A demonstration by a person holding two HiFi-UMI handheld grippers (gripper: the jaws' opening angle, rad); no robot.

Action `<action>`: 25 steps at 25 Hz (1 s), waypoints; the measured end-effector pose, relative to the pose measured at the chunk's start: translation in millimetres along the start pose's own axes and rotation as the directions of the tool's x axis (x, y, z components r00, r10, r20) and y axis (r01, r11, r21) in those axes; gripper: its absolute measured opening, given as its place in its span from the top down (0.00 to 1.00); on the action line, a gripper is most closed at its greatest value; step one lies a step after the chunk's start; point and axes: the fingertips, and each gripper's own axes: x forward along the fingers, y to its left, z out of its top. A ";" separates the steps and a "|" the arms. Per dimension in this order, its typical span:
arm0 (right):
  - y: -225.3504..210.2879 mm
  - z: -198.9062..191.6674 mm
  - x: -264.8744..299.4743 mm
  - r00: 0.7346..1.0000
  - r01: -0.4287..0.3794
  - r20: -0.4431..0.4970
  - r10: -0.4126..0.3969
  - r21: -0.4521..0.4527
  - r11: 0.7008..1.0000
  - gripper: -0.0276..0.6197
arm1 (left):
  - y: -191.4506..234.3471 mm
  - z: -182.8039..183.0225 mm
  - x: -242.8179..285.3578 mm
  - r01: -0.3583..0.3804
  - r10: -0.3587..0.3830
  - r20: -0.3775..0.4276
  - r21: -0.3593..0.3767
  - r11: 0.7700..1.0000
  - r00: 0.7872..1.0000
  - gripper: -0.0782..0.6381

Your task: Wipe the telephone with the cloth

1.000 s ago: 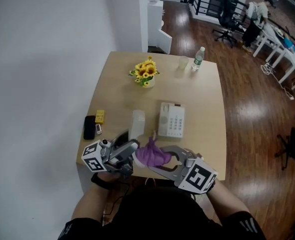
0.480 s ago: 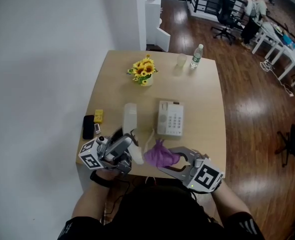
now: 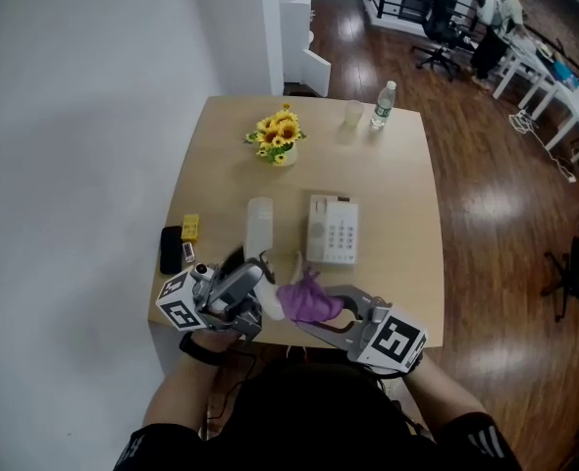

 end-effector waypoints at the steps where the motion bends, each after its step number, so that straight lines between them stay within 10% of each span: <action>1: 3.8 -2.6 -0.7 1.000 -0.015 -0.002 0.015 0.002 1.000 0.75 | 2.9 -1.2 -1.2 -0.006 0.006 -0.001 -0.002 1.000 1.000 0.59; 9: 2.1 -23.6 -11.7 0.991 -0.119 0.071 0.111 0.133 0.984 0.75 | 38.7 -17.9 -14.2 -0.156 0.159 -0.087 0.043 0.987 0.983 0.59; 14: -101.1 -103.5 -10.3 0.988 0.119 -0.116 -0.099 0.177 0.977 0.75 | 76.6 -51.0 -35.6 -0.338 0.368 -0.242 0.159 0.928 0.898 0.59; 20: -230.0 -184.3 -1.9 0.877 0.362 -0.359 -0.318 0.061 0.930 0.75 | 119.9 -75.6 -68.3 -0.511 0.537 -0.308 0.166 0.843 0.785 0.59; 25: -292.2 -222.8 27.9 0.768 0.382 -0.527 -0.363 -0.077 0.921 0.74 | 147.2 -90.8 -91.6 -0.600 0.641 -0.344 0.231 0.766 0.686 0.59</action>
